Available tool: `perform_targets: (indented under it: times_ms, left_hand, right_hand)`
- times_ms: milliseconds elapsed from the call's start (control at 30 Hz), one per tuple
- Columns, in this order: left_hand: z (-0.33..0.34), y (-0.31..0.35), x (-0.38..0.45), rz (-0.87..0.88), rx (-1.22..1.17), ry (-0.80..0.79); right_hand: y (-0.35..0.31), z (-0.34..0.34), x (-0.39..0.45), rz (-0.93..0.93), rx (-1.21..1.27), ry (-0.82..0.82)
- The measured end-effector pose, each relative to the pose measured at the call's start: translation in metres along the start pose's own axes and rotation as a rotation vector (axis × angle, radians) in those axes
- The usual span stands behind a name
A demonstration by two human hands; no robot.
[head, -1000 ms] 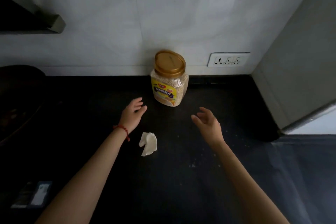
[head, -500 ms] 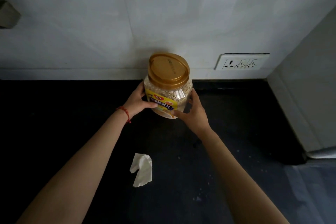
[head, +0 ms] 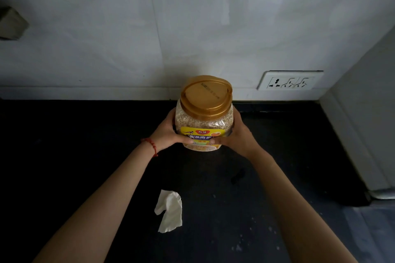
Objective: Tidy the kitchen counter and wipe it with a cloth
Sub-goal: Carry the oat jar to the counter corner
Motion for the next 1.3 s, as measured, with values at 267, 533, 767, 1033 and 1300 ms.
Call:
perform_targets:
  times_ms: [267, 533, 767, 1033, 1300]
  left_hand:
    - [-0.001, -0.003, -0.018, 0.029, -0.038, -0.03]
    - [0.004, 0.011, -0.093, 0.03, -0.288, 0.046]
    - [0.003, 0.055, -0.18, 0.085, -0.444, 0.238]
    - [0.011, 0.051, -0.308, 0.063, -0.575, 0.571]
    - [-0.017, -0.016, -0.453, -0.087, -0.539, 0.988]
  right_hand:
    - [0.0, -0.003, -0.016, 0.029, 0.001, 0.01]
    - [-0.025, -0.009, -0.07, 0.013, 0.188, -0.037]
    - [-0.059, -0.004, -0.146, 0.052, 0.486, -0.07]
    - [-0.084, 0.013, -0.226, 0.046, 0.501, -0.322]
    - [-0.082, 0.112, -0.311, 0.064, 0.38, -0.656]
Point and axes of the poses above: each hand's wrist, its own x-axis towards the middle knuckle, its own z-axis out of the palm, y = z × x, the point moved 8 cm from there along x, towards the middle knuckle, and after that the axes turned 9 degrees about y, right-handed, at the moved point
